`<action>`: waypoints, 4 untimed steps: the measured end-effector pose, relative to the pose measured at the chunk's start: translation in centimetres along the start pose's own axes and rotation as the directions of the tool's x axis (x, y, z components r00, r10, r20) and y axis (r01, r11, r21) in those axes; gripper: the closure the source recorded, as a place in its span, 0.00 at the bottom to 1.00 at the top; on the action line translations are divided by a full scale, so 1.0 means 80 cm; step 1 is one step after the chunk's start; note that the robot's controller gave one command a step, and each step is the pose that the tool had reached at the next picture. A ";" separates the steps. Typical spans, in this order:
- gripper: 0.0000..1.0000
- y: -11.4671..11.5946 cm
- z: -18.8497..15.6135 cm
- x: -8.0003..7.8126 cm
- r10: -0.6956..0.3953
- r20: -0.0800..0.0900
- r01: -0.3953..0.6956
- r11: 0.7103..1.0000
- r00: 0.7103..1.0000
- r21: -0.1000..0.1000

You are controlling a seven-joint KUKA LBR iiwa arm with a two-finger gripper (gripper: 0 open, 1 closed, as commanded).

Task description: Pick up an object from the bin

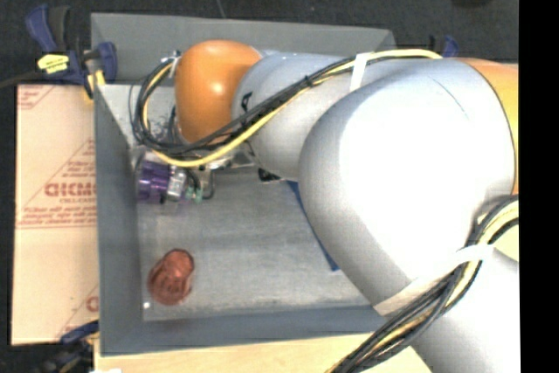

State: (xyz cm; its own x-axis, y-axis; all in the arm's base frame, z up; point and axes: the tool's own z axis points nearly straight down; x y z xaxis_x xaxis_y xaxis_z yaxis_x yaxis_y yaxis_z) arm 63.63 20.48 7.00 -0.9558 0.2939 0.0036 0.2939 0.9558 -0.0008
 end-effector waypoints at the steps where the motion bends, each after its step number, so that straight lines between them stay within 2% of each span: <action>1: 1.00 0.000 0.000 0.000 0.000 0.000 0.000 1.000 1.000 0.000; 4: 1.00 -0.001 -0.050 -0.002 0.001 0.006 -0.001 1.000 1.000 -0.004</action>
Offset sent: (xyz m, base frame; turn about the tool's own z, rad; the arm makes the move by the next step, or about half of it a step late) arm 0.0002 0.0001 0.0144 -0.0001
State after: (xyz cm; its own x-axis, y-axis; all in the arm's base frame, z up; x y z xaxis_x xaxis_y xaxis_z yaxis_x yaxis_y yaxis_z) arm 63.78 20.36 11.01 -0.9556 0.2946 -0.0027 0.2946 0.9556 0.0030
